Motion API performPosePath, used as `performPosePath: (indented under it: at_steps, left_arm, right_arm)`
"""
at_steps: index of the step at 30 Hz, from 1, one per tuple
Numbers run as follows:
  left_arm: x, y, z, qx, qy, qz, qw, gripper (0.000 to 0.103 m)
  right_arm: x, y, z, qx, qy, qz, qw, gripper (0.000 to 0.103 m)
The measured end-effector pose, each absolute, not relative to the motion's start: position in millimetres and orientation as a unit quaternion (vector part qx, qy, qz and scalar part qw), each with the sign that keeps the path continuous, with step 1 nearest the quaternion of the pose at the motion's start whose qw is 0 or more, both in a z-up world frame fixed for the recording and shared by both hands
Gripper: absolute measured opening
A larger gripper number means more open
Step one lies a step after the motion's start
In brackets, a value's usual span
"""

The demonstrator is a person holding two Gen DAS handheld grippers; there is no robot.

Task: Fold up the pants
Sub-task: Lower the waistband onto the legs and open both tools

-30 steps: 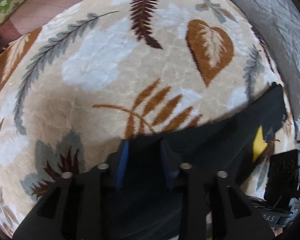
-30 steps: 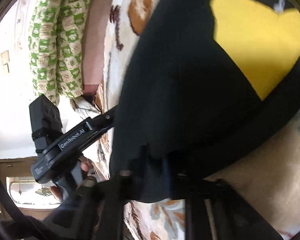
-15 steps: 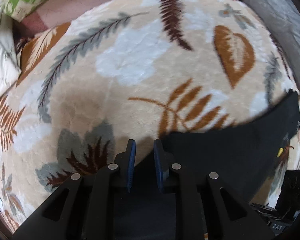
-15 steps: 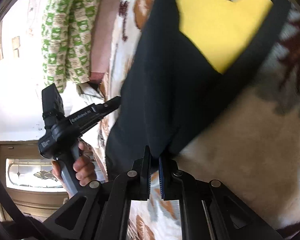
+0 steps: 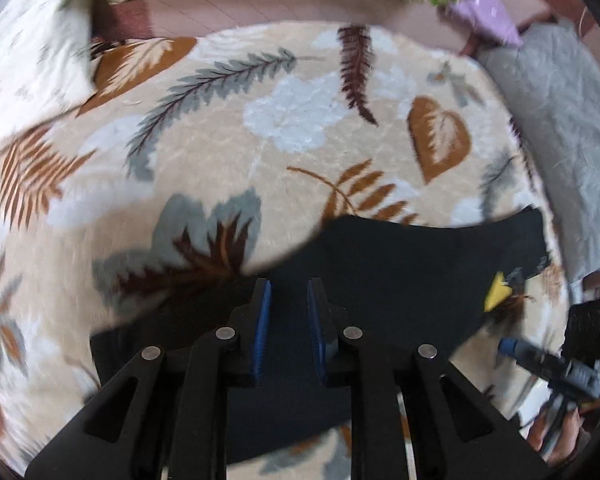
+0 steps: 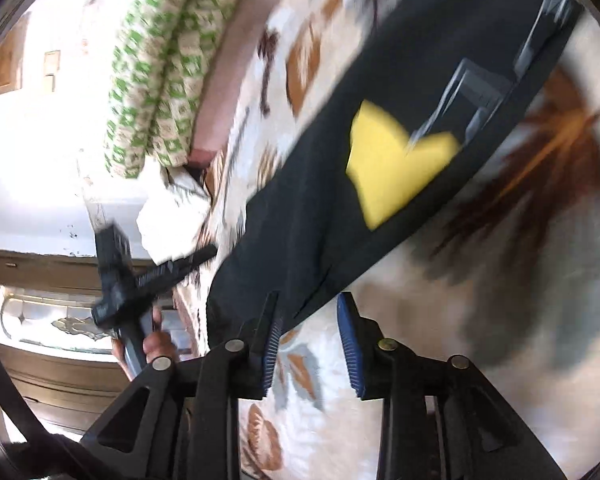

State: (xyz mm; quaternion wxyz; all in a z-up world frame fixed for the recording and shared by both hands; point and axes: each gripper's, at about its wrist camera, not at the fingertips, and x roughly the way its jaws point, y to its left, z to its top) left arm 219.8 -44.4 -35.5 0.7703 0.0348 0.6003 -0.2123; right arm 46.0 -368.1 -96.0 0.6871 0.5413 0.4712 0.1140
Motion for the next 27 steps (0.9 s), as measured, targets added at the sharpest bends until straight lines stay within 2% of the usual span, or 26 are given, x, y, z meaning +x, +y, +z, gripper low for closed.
performPosePath:
  at_steps: [2, 4, 6, 8, 10, 12, 20, 27]
  left_arm:
    - [205.6, -40.1, -32.2, 0.009, 0.595, -0.208, 0.776, 0.017]
    - [195.2, -39.1, -31.2, -0.004, 0.595, -0.201, 0.778, 0.022]
    - [178.7, -45.2, -32.2, -0.021, 0.595, -0.197, 0.778, 0.039]
    - [162.1, -58.3, -34.4, -0.052, 0.597, -0.199, 0.775, 0.046]
    - [144.0, -76.1, -38.2, -0.092, 0.604, -0.210, 0.763, 0.046]
    - [127.1, -102.7, -43.5, -0.118, 0.618, -0.226, 0.744, 0.046]
    - [76.8, -216.1, -57.5, -0.132, 0.646, -0.236, 0.713, 0.046]
    - [68.4, -258.5, -77.6, -0.173, 0.670, -0.215, 0.689, 0.046]
  right_arm:
    - [38.4, -387.2, -86.5, 0.528, 0.464, 0.105, 0.703, 0.035]
    - [31.1, -409.3, -75.9, 0.504, 0.454, 0.091, 0.729, 0.037]
    - [24.4, -436.7, -66.2, 0.468, 0.451, 0.060, 0.758, 0.041]
    - [21.9, -461.7, -59.1, 0.441, 0.451, 0.039, 0.775, 0.043]
    - [20.7, -485.2, -53.0, 0.421, 0.454, 0.026, 0.785, 0.044]
    - [22.9, -509.2, -49.1, 0.404, 0.465, 0.024, 0.787, 0.051]
    - [53.7, -573.0, -40.2, 0.364, 0.478, 0.055, 0.797, 0.056]
    - [117.6, -580.3, -81.0, 0.350, 0.527, 0.142, 0.761, 0.058]
